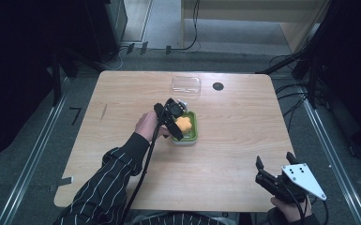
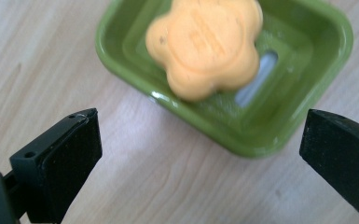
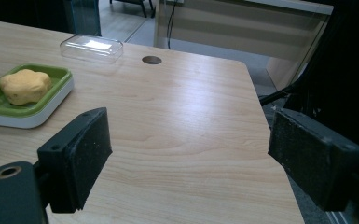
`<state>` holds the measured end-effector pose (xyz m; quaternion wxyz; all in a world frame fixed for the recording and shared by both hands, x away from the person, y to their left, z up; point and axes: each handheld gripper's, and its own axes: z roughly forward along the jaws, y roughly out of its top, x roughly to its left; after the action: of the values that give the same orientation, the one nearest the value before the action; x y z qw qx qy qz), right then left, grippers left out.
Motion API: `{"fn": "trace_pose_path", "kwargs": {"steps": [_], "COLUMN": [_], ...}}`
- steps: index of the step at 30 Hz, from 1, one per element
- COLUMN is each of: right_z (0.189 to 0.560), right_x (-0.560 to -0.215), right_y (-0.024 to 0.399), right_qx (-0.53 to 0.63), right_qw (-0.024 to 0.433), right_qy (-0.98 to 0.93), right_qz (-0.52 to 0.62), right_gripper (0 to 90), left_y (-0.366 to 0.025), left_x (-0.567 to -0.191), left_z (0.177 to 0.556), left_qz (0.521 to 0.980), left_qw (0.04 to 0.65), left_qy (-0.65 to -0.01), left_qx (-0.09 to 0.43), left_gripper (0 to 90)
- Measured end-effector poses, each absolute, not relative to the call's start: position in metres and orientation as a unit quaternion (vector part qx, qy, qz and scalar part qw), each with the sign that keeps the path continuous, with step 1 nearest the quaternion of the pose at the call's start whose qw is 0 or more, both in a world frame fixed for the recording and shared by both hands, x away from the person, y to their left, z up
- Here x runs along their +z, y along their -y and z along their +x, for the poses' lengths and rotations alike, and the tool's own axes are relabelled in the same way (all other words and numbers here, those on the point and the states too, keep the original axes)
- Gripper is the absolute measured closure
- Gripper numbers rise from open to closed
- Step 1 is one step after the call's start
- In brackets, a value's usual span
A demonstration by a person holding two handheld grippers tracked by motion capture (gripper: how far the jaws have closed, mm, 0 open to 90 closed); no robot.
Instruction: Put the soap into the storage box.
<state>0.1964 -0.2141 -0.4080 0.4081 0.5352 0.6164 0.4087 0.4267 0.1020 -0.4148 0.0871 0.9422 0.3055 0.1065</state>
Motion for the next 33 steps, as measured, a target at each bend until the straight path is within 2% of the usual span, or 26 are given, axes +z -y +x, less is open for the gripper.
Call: {"fn": "trace_pose_path", "kwargs": {"steps": [33], "right_z": [0.196], "right_x": [-0.408], "right_y": [0.214], "right_qx": [0.41], "right_qw": [0.408], "right_qy": [-0.615], "right_qz": [0.537], "right_gripper": [13.7], "left_y": [-0.163], "left_x": [-0.42], "left_z": [0.362], "left_qz": [0.943], "left_qw": [0.048], "left_qy": [-0.319], "left_qx": [0.082], "left_gripper": [0.0]}}
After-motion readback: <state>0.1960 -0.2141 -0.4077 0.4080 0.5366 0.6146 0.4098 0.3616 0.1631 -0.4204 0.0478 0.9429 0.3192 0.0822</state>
